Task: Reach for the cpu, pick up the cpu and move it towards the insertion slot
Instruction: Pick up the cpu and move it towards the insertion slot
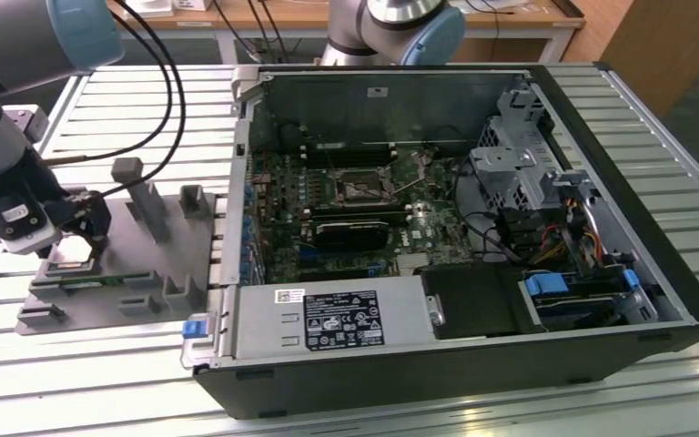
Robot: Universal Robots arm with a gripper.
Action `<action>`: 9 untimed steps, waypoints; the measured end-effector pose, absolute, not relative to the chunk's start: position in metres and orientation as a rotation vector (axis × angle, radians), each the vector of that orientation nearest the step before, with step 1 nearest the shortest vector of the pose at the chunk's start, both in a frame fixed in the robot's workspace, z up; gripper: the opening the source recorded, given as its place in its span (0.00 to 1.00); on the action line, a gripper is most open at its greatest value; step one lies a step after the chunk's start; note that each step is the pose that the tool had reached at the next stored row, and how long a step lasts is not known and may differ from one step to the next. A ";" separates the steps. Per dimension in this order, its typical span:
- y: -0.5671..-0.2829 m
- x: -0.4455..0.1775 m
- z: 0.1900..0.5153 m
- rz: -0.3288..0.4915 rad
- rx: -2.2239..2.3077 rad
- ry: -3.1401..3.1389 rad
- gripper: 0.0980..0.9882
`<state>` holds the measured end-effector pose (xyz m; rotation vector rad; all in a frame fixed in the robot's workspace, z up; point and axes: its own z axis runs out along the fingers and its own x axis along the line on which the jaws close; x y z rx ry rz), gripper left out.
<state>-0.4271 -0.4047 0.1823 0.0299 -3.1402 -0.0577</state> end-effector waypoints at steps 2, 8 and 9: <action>-0.405 -0.427 0.182 -0.057 0.030 -3.140 0.70; -0.405 -0.427 0.182 -0.057 0.030 -3.140 0.60; -0.405 -0.427 0.182 -0.057 0.030 -3.140 0.60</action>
